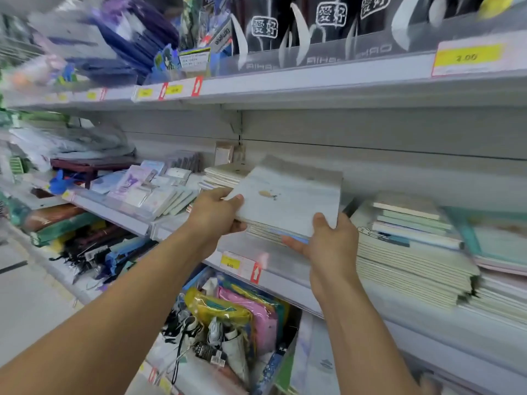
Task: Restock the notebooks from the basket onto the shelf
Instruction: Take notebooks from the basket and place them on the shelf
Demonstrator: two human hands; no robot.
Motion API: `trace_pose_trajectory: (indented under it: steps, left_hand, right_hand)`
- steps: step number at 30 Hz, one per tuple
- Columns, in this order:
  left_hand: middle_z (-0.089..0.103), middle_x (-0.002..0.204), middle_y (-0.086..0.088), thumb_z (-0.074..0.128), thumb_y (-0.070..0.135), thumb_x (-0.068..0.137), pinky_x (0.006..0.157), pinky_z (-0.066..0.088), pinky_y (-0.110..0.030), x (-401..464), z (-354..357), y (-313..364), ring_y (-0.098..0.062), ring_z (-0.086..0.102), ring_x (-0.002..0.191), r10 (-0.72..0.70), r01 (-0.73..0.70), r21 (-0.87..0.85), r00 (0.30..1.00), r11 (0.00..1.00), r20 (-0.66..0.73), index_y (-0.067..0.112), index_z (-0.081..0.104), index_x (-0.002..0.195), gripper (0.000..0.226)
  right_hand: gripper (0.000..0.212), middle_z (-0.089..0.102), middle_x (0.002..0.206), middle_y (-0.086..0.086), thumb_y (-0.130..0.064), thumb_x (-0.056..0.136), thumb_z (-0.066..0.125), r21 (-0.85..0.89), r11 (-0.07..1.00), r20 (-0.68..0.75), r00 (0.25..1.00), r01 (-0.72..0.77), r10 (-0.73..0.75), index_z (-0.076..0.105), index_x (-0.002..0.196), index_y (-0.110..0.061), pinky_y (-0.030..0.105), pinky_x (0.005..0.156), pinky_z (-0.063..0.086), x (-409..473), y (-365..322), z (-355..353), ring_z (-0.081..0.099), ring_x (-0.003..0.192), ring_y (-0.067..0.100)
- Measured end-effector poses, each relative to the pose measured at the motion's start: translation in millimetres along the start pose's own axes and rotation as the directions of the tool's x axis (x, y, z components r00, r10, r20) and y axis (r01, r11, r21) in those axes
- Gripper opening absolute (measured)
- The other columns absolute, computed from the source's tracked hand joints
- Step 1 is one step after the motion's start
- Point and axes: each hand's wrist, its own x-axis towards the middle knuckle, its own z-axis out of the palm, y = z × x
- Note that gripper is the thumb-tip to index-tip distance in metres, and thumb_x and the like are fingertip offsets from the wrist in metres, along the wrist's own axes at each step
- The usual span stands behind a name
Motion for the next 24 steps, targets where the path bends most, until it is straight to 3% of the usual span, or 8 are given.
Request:
trace_pose_trajectory:
  steps: [3, 7, 9, 11, 14, 18, 21, 24]
  left_hand:
    - [0.065, 0.087, -0.014, 0.051, 0.011, 0.101, 0.062, 0.054, -0.032, 25.4, 21.3, -7.2, -0.017, 0.061, 0.048, -0.017, 0.017, -0.002, 0.998, 1.000, -0.056, 0.000, 0.062, 0.105, 0.017]
    - [0.069, 0.093, -0.012, 0.063, 0.017, 0.094, 0.057, 0.055, -0.024, 44.3, 38.3, -14.8, -0.012, 0.068, 0.054, -0.061, 0.057, -0.074, 0.997, 0.996, -0.053, -0.003, 0.062, 0.107, 0.023]
    - [0.074, 0.101, -0.012, 0.076, 0.014, 0.084, 0.057, 0.055, -0.018, 42.1, 41.7, -17.6, -0.016, 0.073, 0.073, -0.055, 0.059, -0.104, 0.998, 0.993, 0.041, -0.001, 0.064, 0.111, 0.034]
    - [0.076, 0.101, -0.008, 0.082, 0.005, 0.073, 0.057, 0.053, -0.013, 42.1, 42.0, -24.3, -0.014, 0.074, 0.081, -0.051, 0.066, -0.102, 0.988, 0.993, 0.146, 0.005, 0.063, 0.116, 0.046]
    - [0.077, 0.096, 0.000, 0.087, 0.005, 0.060, 0.058, 0.052, -0.011, 48.3, 37.1, -34.6, -0.007, 0.073, 0.082, 0.003, -0.012, 0.040, 0.978, 0.999, 0.210, 0.021, 0.060, 0.111, 0.059]
    - [0.075, 0.092, 0.006, 0.093, 0.028, 0.051, 0.074, 0.055, -0.024, 62.2, 37.6, -45.6, -0.008, 0.071, 0.085, 0.085, -0.109, 0.217, 0.989, 0.970, 0.119, 0.029, 0.061, 0.105, 0.063]
    - [0.076, 0.082, 0.009, 0.091, 0.043, 0.049, 0.072, 0.057, -0.025, 69.4, 40.5, -56.2, -0.005, 0.072, 0.075, 0.197, -0.208, 0.301, 0.978, 0.931, 0.064, 0.025, 0.065, 0.098, 0.058]
    - [0.073, 0.091, 0.010, 0.085, 0.058, 0.050, 0.078, 0.056, -0.027, 76.7, 43.4, -63.9, -0.006, 0.068, 0.084, 0.314, -0.303, 0.439, 0.948, 0.846, 0.049, 0.025, 0.066, 0.101, 0.064]
  right_hand:
    - [0.043, 0.041, 0.142, -0.001, -0.013, 0.104, 0.045, -0.066, 0.996, 0.022, 0.998, -0.057, 0.058, 0.033, 0.146, -0.013, 0.024, 0.063, 0.058, 17.4, 2.7, -1.7, 0.073, 0.058, 0.011]
    - [0.045, 0.064, 0.093, -0.001, -0.020, 0.088, 0.073, -0.333, 0.943, 0.070, 0.996, -0.022, 0.048, 0.047, 0.121, -0.002, 0.031, 0.075, 0.058, 37.1, 5.3, -8.7, 0.072, 0.078, 0.016]
    - [0.051, 0.067, 0.078, 0.004, -0.024, 0.080, 0.081, -0.507, 0.862, 0.090, 0.996, 0.028, 0.021, 0.051, 0.113, 0.001, 0.018, 0.055, 0.052, 42.3, 2.3, -13.4, 0.066, 0.063, 0.008]
    - [0.048, 0.069, 0.083, 0.012, -0.028, 0.078, 0.083, -0.629, 0.776, 0.093, 0.996, 0.050, 0.012, 0.051, 0.103, -0.002, 0.016, 0.039, 0.043, 48.9, 0.5, -18.2, 0.064, 0.055, 0.012]
    - [0.045, 0.066, 0.082, 0.016, -0.032, 0.075, 0.086, -0.723, 0.685, 0.040, 0.996, 0.087, -0.083, 0.047, 0.073, -0.010, 0.036, 0.053, 0.054, 57.0, 2.1, -20.3, 0.067, 0.067, 0.030]
    - [0.052, 0.049, 0.071, 0.005, -0.031, 0.079, 0.083, -0.797, 0.591, -0.022, 0.972, 0.124, -0.234, 0.036, 0.062, -0.016, 0.027, 0.044, 0.025, 60.4, 13.9, -17.6, 0.044, 0.054, 0.019]
    - [0.047, 0.049, 0.074, 0.005, -0.029, 0.088, 0.073, -0.844, 0.523, -0.014, 0.969, 0.121, -0.246, 0.036, 0.062, -0.019, 0.029, 0.057, 0.036, 64.6, 20.2, -15.7, 0.055, 0.069, 0.028]
    - [0.049, 0.034, 0.064, -0.004, -0.024, 0.091, 0.071, -0.868, 0.482, -0.024, 0.958, 0.123, -0.287, 0.033, 0.059, -0.022, 0.030, 0.060, 0.036, 65.6, 22.0, -16.5, 0.056, 0.070, 0.029]
